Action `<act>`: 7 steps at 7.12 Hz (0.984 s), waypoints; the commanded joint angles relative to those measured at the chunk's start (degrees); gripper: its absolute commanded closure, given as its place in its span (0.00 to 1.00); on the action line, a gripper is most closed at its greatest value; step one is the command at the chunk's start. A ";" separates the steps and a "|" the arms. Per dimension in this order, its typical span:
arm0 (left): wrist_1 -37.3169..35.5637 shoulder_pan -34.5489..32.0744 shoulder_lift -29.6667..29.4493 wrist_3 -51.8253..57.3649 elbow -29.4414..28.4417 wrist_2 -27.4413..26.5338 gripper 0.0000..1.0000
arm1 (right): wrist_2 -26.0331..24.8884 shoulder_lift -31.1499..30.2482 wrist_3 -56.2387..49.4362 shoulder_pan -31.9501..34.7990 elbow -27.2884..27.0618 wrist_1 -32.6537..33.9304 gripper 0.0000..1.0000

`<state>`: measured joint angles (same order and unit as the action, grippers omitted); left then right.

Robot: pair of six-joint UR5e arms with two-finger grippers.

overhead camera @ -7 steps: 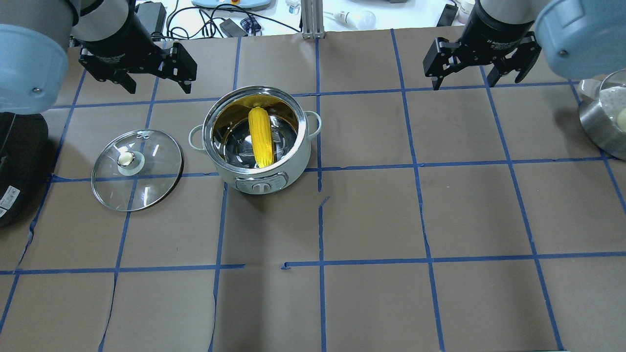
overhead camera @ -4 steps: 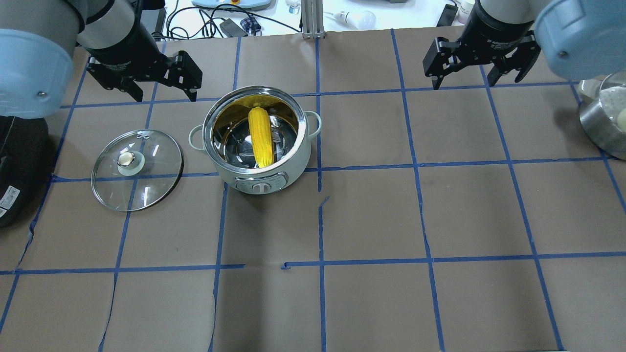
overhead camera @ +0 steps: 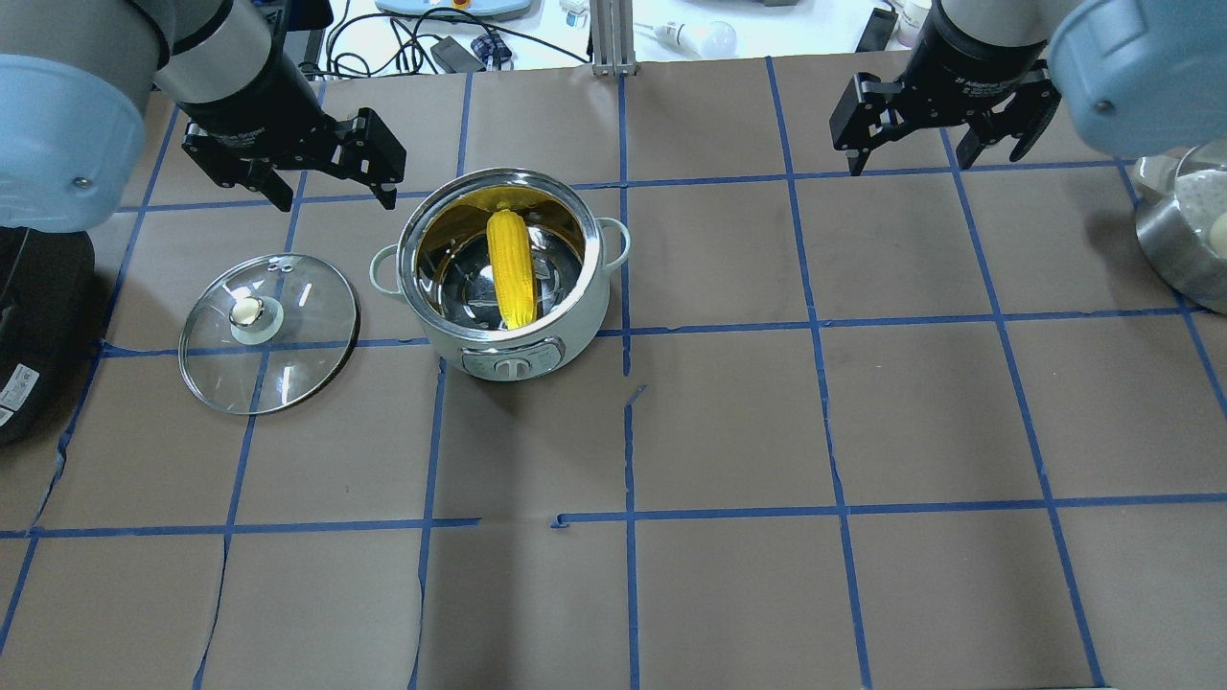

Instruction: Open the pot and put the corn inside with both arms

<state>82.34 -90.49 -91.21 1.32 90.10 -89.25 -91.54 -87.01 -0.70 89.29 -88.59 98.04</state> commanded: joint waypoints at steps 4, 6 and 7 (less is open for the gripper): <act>-0.07 -0.04 0.06 -0.01 -0.01 -0.05 0.00 | 0.13 -0.09 0.00 0.10 0.09 -0.04 0.00; -0.07 -0.04 0.06 -0.01 -0.01 -0.05 0.00 | 0.13 -0.09 0.00 0.10 0.09 -0.13 0.00; -0.07 -0.04 0.06 -0.01 -0.10 -0.05 0.00 | -0.13 -0.17 0.00 0.45 0.00 -0.22 0.00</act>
<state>82.27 -90.53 -91.14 1.32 90.06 -89.30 -91.52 -87.13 -0.70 89.47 -88.55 97.87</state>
